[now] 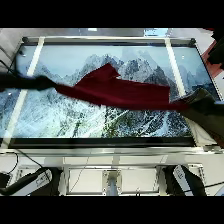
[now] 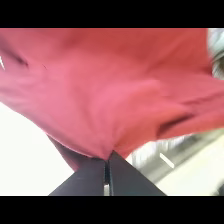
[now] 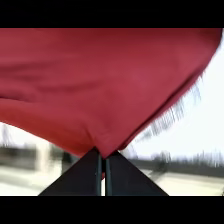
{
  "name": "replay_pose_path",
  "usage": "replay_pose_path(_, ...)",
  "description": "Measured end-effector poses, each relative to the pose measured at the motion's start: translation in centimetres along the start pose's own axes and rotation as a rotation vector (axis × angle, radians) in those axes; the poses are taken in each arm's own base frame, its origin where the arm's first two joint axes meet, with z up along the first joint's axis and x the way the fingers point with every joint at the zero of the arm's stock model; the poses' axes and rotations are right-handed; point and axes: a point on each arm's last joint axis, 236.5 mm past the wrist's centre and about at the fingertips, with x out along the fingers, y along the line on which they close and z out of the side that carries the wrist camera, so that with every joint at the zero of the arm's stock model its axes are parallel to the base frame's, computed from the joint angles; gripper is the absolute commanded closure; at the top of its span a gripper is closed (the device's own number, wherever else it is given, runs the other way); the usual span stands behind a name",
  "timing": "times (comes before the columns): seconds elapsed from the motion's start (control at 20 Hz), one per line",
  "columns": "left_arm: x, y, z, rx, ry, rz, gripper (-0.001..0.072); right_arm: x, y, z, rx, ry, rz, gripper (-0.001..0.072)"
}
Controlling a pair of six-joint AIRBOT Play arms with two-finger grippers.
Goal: Fold the shirts.
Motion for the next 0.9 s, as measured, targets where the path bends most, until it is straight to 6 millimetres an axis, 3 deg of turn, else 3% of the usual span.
replay_pose_path(0.1, -5.8, -4.9, 4.4, 0.181, -0.171, 0.064, 0.0699, -4.8, 5.3, 3.3, -0.167, -0.181, -0.003, 0.0683)
replay_pose_path(0.25, -16.1, -12.2, 8.9, 0.412, -0.48, 0.239, 0.0699, -12.8, 12.9, 5.8, -0.414, -0.465, -0.095, 0.0685)
replay_pose_path(0.4, -26.2, -16.7, 10.7, 0.506, -0.787, 0.467, 0.07, -20.5, 17.8, 6.9, -0.576, -0.731, -0.265, 0.0686)
replay_pose_path(0.5, -30.5, -17.8, 10.6, 0.52, -0.901, 0.583, 0.07, -24.0, 19.2, 7.7, -0.626, -0.848, -0.354, 0.0686)
replay_pose_path(0.6, -31.6, -17.2, 10.7, 0.505, -0.916, 0.637, 0.07, -24.7, 19.5, 9.0, -0.63, -0.876, -0.345, 0.0686)
replay_pose_path(0.7, -29.8, -15.2, 11.3, 0.464, -0.853, 0.623, 0.0701, -22.8, 19.0, 11.0, -0.599, -0.83, -0.237, 0.0685)
replay_pose_path(0.8, -25.6, -11.7, 12.3, 0.396, -0.733, 0.565, 0.0701, -19.0, 18.2, 13.1, -0.551, -0.726, -0.055, 0.0685)
replay_pose_path(0.9, -19.5, -7.3, 12.8, 0.304, -0.572, 0.476, 0.0701, -14.2, 16.0, 15.0, -0.482, -0.601, 0.088, 0.0685)
